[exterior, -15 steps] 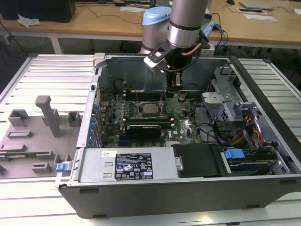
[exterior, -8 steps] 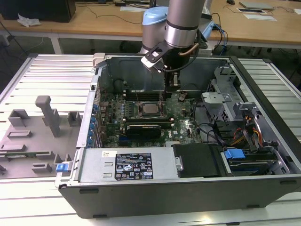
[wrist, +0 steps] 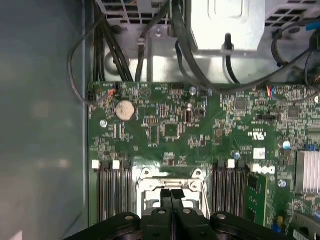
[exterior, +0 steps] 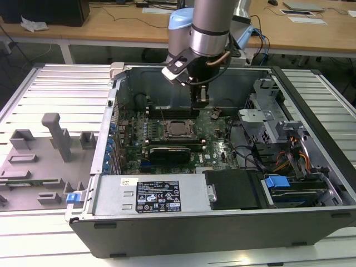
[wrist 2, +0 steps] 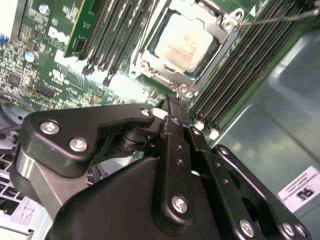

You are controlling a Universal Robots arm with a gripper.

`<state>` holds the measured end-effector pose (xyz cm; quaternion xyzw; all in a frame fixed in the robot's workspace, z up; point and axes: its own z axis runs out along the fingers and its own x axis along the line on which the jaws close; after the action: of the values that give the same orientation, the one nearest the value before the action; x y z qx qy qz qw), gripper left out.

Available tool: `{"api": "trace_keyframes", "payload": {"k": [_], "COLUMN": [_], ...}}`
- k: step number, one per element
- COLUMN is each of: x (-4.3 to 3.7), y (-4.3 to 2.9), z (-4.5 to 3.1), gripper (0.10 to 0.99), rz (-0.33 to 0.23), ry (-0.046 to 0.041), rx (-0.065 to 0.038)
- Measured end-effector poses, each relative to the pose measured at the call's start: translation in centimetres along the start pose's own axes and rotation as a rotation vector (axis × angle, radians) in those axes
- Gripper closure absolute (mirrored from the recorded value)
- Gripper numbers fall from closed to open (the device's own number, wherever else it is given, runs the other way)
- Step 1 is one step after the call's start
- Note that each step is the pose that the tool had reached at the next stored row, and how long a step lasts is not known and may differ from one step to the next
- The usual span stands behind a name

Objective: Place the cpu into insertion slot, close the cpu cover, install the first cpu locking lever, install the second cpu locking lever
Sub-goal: 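Close the cpu cover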

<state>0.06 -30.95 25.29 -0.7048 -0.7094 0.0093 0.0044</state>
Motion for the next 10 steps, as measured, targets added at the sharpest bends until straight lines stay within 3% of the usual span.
{"api": "trace_keyframes", "payload": {"k": [2, 4, 5, 7, 10], "x": [0.00, 0.01, 0.02, -0.02, -0.16], "y": [-0.55, -1.37, -1.77, -2.41, -2.64], "z": [0.09, 0.26, 0.38, 0.59, 0.70], "gripper": [0.980, 0.980, 0.980, 0.980, 0.980], "rz": [0.000, 0.001, 0.000, 0.000, 0.000], "ry": [-0.0002, -0.0002, 0.0000, -0.0004, -0.0004], "rx": [-0.010, -0.031, -0.036, -0.043, -0.043]}}
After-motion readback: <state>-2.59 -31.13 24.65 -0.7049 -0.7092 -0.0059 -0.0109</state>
